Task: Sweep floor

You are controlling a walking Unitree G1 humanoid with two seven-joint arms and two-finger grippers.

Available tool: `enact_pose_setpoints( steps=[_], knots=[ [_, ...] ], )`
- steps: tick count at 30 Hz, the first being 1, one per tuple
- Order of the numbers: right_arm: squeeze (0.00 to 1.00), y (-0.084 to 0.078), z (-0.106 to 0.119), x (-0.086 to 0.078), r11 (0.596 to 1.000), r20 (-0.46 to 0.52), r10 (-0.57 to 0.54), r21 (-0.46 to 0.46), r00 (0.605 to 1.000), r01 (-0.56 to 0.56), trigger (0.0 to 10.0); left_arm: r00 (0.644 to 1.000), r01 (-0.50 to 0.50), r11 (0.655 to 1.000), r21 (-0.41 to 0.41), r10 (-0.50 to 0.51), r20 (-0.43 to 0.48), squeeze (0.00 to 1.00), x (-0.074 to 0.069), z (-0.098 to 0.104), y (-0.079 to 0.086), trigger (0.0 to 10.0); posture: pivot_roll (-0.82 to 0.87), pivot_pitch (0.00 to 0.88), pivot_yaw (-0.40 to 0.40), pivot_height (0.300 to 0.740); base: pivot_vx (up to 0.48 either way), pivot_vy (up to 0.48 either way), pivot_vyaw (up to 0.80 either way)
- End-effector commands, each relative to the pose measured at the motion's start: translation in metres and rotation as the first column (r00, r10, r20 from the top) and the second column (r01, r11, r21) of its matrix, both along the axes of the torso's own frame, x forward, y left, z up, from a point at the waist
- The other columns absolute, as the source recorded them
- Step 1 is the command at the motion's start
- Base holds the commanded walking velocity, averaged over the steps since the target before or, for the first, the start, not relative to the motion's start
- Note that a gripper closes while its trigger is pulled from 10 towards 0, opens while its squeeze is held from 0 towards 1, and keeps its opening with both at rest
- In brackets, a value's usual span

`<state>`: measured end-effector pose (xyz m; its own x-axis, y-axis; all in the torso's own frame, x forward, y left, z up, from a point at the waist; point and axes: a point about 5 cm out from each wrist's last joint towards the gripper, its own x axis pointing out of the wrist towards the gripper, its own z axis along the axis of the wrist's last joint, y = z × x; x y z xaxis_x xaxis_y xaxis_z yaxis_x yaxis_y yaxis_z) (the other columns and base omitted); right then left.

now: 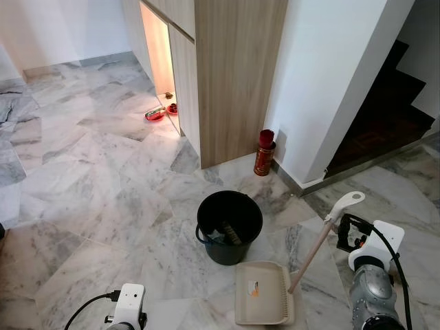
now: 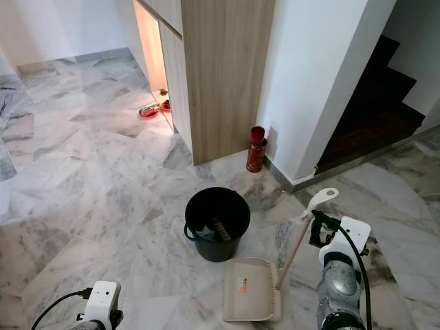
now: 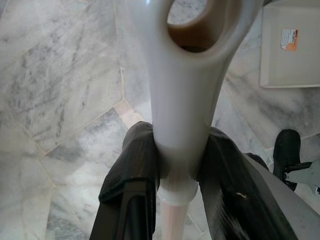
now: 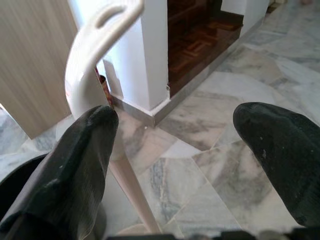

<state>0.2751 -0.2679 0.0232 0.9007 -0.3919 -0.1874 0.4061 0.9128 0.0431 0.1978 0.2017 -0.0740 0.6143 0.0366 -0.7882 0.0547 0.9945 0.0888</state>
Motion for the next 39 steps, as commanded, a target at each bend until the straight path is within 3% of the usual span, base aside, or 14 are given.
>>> enact_pose_setpoints(
  steps=[1, 16, 21, 29, 31, 39],
  knots=[
    [0.00, -0.007, 0.009, 0.003, 1.000, 0.040, -0.026, -0.011, 0.999, 0.027, 10.0, 1.000, 0.009, 1.000, 0.024, -0.009, -0.003, 0.00, 0.000, 0.001, 0.006, 10.0, 0.01, 0.000, 0.006, 0.740, 0.000, 0.000, 0.00],
    [0.00, -0.028, 0.031, 0.008, 0.981, 0.134, -0.181, -0.044, 0.974, 0.188, 10.0, 1.000, 0.009, 1.000, 0.017, -0.009, 0.001, 0.00, 0.000, 0.001, 0.006, 10.0, 0.01, 0.000, 0.008, 0.740, 0.000, 0.000, 0.00],
    [0.00, -0.018, 0.040, 0.020, 0.992, 0.206, -0.124, 0.044, 0.971, 0.117, 10.0, 1.000, 0.009, 1.000, 0.016, -0.009, 0.002, 0.00, 0.000, 0.001, 0.006, 10.0, 0.01, 0.000, 0.011, 0.740, 0.000, 0.000, 0.00],
    [0.00, -0.007, 0.049, 0.029, 0.997, 0.261, -0.067, 0.054, 0.963, 0.054, 10.0, 1.000, 0.007, 1.000, 0.014, -0.007, 0.005, 0.00, 0.000, 0.002, 0.007, 10.0, 0.02, 0.000, 0.012, 0.740, 0.000, 0.000, 0.00],
    [0.00, -0.002, 0.051, 0.033, 0.998, 0.284, -0.014, 0.067, 0.959, -0.006, 10.0, 1.000, 0.007, 1.000, 0.013, -0.007, 0.006, 0.00, 0.001, 0.002, 0.007, 10.0, 0.01, 0.000, 0.012, 0.740, 0.000, 0.000, 0.00],
    [0.00, 0.008, 0.052, 0.036, 0.993, 0.292, 0.075, 0.061, 0.953, -0.097, 10.0, 1.000, 0.006, 1.000, 0.007, -0.006, 0.009, 0.00, 0.001, 0.002, 0.006, 10.0, 0.02, 0.000, 0.014, 0.740, 0.000, 0.000, 0.00]
  ],
)
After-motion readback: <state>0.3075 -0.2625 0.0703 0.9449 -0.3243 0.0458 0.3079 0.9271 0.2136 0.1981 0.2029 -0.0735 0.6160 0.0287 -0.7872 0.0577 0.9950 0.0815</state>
